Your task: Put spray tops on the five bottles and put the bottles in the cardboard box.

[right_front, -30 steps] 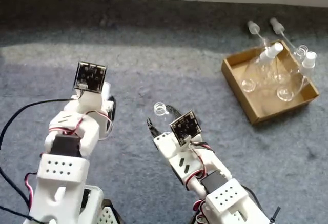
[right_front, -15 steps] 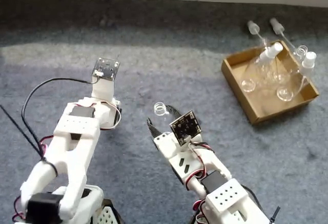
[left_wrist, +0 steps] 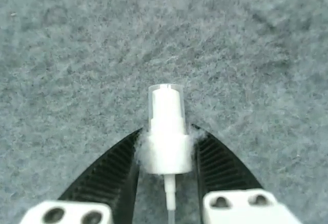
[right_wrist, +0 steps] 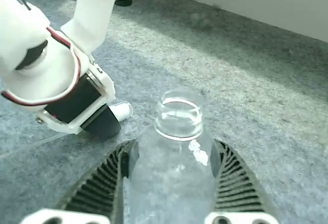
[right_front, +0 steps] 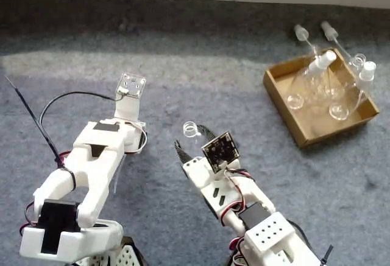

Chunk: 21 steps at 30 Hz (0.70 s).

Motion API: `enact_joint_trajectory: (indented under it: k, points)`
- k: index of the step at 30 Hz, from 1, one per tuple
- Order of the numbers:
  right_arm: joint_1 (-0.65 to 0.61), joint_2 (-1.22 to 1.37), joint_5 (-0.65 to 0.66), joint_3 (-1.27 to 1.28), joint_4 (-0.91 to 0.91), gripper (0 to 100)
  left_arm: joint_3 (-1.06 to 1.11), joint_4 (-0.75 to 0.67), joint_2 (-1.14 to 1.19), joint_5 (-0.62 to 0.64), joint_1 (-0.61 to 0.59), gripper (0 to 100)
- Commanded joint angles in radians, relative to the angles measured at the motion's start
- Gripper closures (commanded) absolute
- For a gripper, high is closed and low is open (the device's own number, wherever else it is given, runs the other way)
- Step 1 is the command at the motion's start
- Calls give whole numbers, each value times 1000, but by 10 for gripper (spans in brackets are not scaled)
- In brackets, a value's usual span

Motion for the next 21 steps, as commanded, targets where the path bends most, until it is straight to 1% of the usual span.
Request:
enact_joint_trajectory:
  k: [1,4,7,9,13,15,18,21]
  points:
    - [-7,-19,-5,-8,-25,903,-30,-9,10,-11,24,920]
    - [-7,-19,-5,-8,-25,903,-30,-9,10,-11,19,838]
    - [-7,-19,-5,-8,-25,903,-59,14,8,-12,19,809]
    - [-7,-19,-5,-8,-25,903,-117,117,8,-12,13,802]
    - [-7,-19,-3,-8,-25,903,-303,416,18,-8,7,771]
    - [-7,-19,-3,-8,-25,903,-395,525,19,-6,-1,752]
    - [-7,-19,-3,-7,-25,903,-492,592,19,-6,-4,748]
    - [-7,-19,-3,-7,-24,903,-518,612,21,-6,1,748]
